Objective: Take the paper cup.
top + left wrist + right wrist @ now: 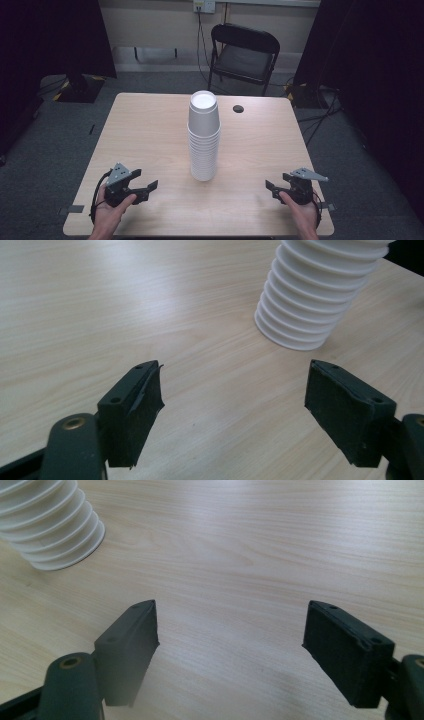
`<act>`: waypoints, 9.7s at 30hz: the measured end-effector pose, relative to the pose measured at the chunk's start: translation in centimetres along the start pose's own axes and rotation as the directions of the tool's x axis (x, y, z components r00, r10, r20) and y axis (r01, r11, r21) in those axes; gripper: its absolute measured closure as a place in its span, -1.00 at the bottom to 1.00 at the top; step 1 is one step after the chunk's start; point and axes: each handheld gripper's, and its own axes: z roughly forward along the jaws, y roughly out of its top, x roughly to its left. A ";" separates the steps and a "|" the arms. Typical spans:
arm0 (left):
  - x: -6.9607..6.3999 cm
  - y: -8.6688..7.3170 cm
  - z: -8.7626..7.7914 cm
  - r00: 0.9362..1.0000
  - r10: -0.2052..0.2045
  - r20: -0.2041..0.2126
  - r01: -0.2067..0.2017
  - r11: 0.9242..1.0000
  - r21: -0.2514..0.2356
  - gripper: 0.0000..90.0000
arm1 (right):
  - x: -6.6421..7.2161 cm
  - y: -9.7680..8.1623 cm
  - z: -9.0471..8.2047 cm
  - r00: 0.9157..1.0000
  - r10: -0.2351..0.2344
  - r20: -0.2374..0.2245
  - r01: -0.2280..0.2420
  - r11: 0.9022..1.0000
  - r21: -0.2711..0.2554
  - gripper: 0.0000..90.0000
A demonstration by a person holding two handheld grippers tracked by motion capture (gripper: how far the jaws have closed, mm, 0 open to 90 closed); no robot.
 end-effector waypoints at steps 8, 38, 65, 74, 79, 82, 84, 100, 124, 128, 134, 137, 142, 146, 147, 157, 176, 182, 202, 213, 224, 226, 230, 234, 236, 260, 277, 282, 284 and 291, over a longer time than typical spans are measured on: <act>-1.1 0.3 0.0 0.998 0.022 0.061 -0.023 1.000 0.018 -0.58 | 0.6 0.0 -0.5 1.000 -0.011 -0.009 0.011 1.000 -0.002 -0.53; -3.5 5.7 0.1 0.990 0.081 0.112 -0.066 0.988 -0.137 -0.63 | 0.8 0.1 0.1 0.999 -0.009 -0.037 0.009 1.000 0.004 -0.52; -5.6 10.4 0.6 0.975 0.156 0.158 -0.119 0.967 -0.223 -0.65 | 1.0 0.2 0.2 0.999 -0.017 -0.050 0.017 1.000 0.000 -0.53; -5.8 13.4 0.6 0.973 0.171 0.158 -0.125 0.957 -0.263 -0.65 | 1.0 0.2 0.4 0.998 -0.018 -0.055 0.018 1.000 0.007 -0.53; -6.0 14.6 0.8 0.970 0.183 0.161 -0.134 0.952 -0.274 -0.65 | 1.0 0.1 0.5 0.998 -0.017 -0.054 0.018 1.000 0.009 -0.53; -6.3 15.4 0.7 0.968 0.191 0.162 -0.140 0.949 -0.283 -0.65 | 1.0 0.2 0.5 0.998 -0.021 -0.055 0.022 1.000 0.010 -0.53; -6.4 15.8 0.7 0.967 0.192 0.168 -0.139 0.949 -0.283 -0.65 | 1.0 0.2 0.5 0.998 -0.019 -0.057 0.019 1.000 0.008 -0.53; -7.4 19.3 0.7 0.961 0.206 0.184 -0.143 0.942 -0.304 -0.66 | 1.1 0.1 0.7 0.998 -0.015 -0.067 0.016 1.000 0.021 -0.55; -7.8 22.6 4.5 0.950 0.212 0.231 -0.148 0.953 -0.266 -0.70 | 1.0 0.1 0.6 0.998 -0.012 -0.061 0.012 1.000 0.002 -0.52; -8.0 22.6 5.3 0.951 0.212 0.225 -0.156 0.957 -0.243 -0.74 | 1.0 0.1 0.7 0.998 -0.011 -0.060 0.011 1.000 0.005 -0.52; -8.3 22.2 6.2 0.945 0.244 0.218 -0.189 0.951 -0.247 -0.69 | 0.9 0.0 0.7 0.998 -0.003 -0.061 0.003 1.000 0.005 -0.51; -8.4 22.2 6.3 0.944 0.252 0.215 -0.198 0.950 -0.242 -0.69 | 0.9 0.0 0.7 0.998 -0.003 -0.063 0.003 1.000 0.003 -0.51; -8.5 22.0 6.4 0.944 0.262 0.199 -0.213 0.948 -0.237 -0.70 | 0.9 0.0 0.7 0.998 0.000 -0.065 0.000 1.000 0.003 -0.51; -8.5 21.9 6.5 0.947 0.252 0.198 -0.203 0.950 -0.239 -0.71 | 0.9 0.0 0.7 0.998 0.000 -0.065 0.001 1.000 0.003 -0.51; -8.5 21.9 6.5 0.948 0.251 0.196 -0.202 0.950 -0.239 -0.71 | 0.9 0.0 0.7 0.998 0.000 -0.064 0.000 1.000 0.003 -0.51; -8.5 22.0 6.4 0.947 0.250 0.201 -0.202 0.951 -0.233 -0.67 | 0.9 0.0 0.7 0.998 0.003 -0.065 -0.002 1.000 0.005 -0.51; -8.5 22.1 6.3 0.948 0.235 0.213 -0.185 0.956 -0.229 -0.66 | 0.9 0.0 0.7 0.998 0.002 -0.067 -0.002 1.000 0.005 -0.48; -8.4 22.6 5.7 0.950 0.226 0.215 -0.165 0.949 -0.268 -0.66 | 0.8 0.0 0.8 0.998 0.003 -0.067 -0.003 1.000 0.006 -0.48; -8.5 23.9 4.6 0.948 0.228 0.225 -0.154 0.940 -0.303 -0.65 | 0.9 0.1 0.9 0.998 -0.001 -0.069 0.001 1.000 0.006 -0.48; -8.9 24.4 3.9 0.947 0.248 0.205 -0.168 0.924 -0.342 -0.65 | 0.9 0.1 0.9 0.997 0.000 -0.071 0.000 1.000 0.007 -0.48; -8.7 25.3 2.8 0.948 0.238 0.213 -0.138 0.907 -0.398 -0.64 | 1.0 0.1 0.9 0.998 0.000 -0.069 0.001 1.000 0.006 -0.48; -8.7 25.4 2.6 0.949 0.236 0.211 -0.135 0.904 -0.405 -0.64 | 1.0 0.1 0.9 0.997 0.000 -0.071 0.001 1.000 0.004 -0.48; -8.7 25.6 2.2 0.950 0.238 0.204 -0.133 0.896 -0.424 -0.64 | 1.0 0.1 0.9 0.998 -0.001 -0.070 0.001 1.000 0.005 -0.48; -8.8 26.0 1.8 0.953 0.249 0.174 -0.148 0.882 -0.448 -0.64 | 1.0 0.1 1.0 0.997 0.000 -0.072 0.000 1.000 0.008 -0.48; -8.9 26.2 1.5 0.951 0.247 0.183 -0.140 0.879 -0.457 -0.64 | 1.0 0.1 1.0 0.997 -0.002 -0.073 0.002 1.000 0.007 -0.48; -7.1 24.7 -1.7 0.963 0.215 0.161 -0.105 0.853 -0.511 -0.64 | 1.1 0.1 1.1 0.997 -0.005 -0.072 0.006 1.000 0.010 -0.48; -5.7 21.8 -2.5 0.974 0.173 0.146 -0.086 0.881 -0.466 -0.64 | 1.2 0.1 1.3 0.997 -0.004 -0.072 0.005 1.000 0.016 -0.47; -6.2 21.1 -2.9 0.973 0.163 0.161 -0.073 0.887 -0.456 -0.65 | 1.3 0.1 1.4 0.997 -0.005 -0.073 0.007 1.000 0.014 -0.47; -6.3 20.9 -3.1 0.972 0.168 0.164 -0.074 0.882 -0.465 -0.65 | 1.2 0.1 1.3 0.997 -0.004 -0.072 0.005 1.000 0.014 -0.47; -6.3 19.7 -3.6 0.968 0.180 0.175 -0.082 0.887 -0.455 -0.65 | 1.3 0.2 1.3 0.997 -0.007 -0.074 0.008 1.000 0.013 -0.47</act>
